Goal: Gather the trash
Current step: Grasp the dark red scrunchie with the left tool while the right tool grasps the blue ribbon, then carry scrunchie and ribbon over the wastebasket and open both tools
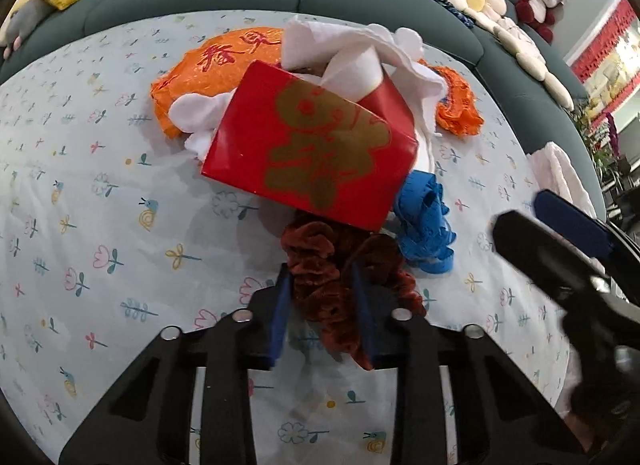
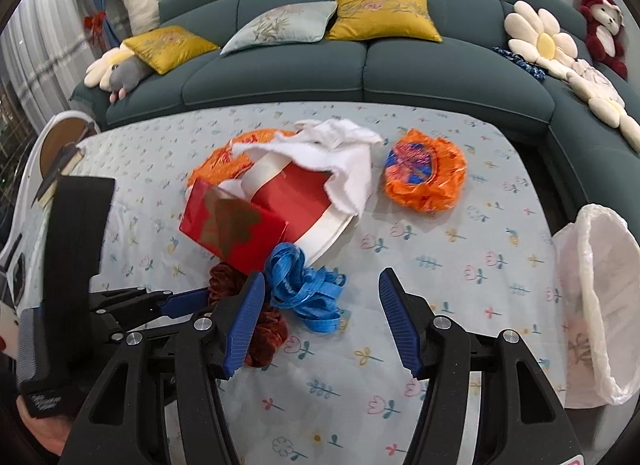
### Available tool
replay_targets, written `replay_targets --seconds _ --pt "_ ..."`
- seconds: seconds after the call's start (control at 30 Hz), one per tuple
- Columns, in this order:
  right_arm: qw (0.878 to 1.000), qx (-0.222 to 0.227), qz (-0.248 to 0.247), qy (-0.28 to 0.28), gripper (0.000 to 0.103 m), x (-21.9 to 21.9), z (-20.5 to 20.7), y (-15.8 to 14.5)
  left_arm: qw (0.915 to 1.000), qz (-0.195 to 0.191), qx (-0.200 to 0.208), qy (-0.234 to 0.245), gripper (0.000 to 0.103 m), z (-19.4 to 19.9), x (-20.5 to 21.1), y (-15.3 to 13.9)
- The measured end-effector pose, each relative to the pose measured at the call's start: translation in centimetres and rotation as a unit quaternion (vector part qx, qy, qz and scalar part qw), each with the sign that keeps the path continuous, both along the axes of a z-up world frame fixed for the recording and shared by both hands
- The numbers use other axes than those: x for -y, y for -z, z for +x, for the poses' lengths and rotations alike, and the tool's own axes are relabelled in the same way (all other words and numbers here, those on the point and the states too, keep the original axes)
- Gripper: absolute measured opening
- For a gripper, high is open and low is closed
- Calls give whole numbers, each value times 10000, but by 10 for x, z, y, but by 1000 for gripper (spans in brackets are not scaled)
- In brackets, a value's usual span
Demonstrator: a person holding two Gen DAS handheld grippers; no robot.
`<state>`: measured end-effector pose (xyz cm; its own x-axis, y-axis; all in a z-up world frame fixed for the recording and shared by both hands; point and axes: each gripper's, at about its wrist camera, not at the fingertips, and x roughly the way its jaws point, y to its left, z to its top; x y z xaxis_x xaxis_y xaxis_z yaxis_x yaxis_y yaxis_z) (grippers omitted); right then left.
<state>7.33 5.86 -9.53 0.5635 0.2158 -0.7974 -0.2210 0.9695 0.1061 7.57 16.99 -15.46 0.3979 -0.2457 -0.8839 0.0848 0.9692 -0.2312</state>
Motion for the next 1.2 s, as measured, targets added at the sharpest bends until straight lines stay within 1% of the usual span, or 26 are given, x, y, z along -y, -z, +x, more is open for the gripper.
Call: replay_targets --seconds 0.1,0.17,0.33,0.43,0.5,0.57,0.6,0.67,0.7,0.77,0.8,0.83,0.87,1.0,1.2 --pt "10000 -41 -20 -29 56 -4 3 6 10000 -68 19 33 19 -3 -3 -1" --pt "10000 -74 -51 -44 54 -7 5 9 9999 -123 20 8 18 -4 -7 -3" --pt "9997 -166 -133 -99 49 -13 10 20 9997 -225 -18 -101 17 -7 -17 -5" --pt "9994 -280 -95 -155 45 -17 14 29 9997 -216 -15 -148 17 -7 -20 -6" --pt "9992 -348 -62 -202 45 -19 15 34 9996 -219 -36 -176 17 -7 -20 -6" --pt "9989 -396 -59 -239 41 -23 18 40 9996 -169 -54 -199 17 -7 -20 -4" --pt "9987 -422 -71 -261 41 -25 20 43 9996 -160 -72 -202 17 -7 -20 -4" --pt "9988 -381 -131 -288 40 -27 22 46 9996 -147 -89 -216 17 -7 -19 -3" --pt "9987 -367 -167 -325 38 -29 23 46 9996 -135 -84 -214 17 -7 -19 -3" --pt "9984 -391 -132 -387 27 -30 23 48 9997 -116 -77 -211 17 -7 -18 -3" --pt "9983 -397 -103 -407 24 -29 23 47 9997 -122 -81 -214 17 -7 -18 -3" --pt "9982 -413 -67 -425 13 -28 23 46 9997 -121 -77 -213 17 -7 -17 -4" --pt "9981 -444 -17 -432 8 -25 22 45 9997 -113 -63 -200 17 -8 -16 -5" --pt "9985 -407 99 -341 8 -11 15 36 9999 -99 42 -109 16 -9 -9 -12" --pt "9996 -65 271 -80 7 21 5 7 9995 -167 251 125 16 -10 11 -31"
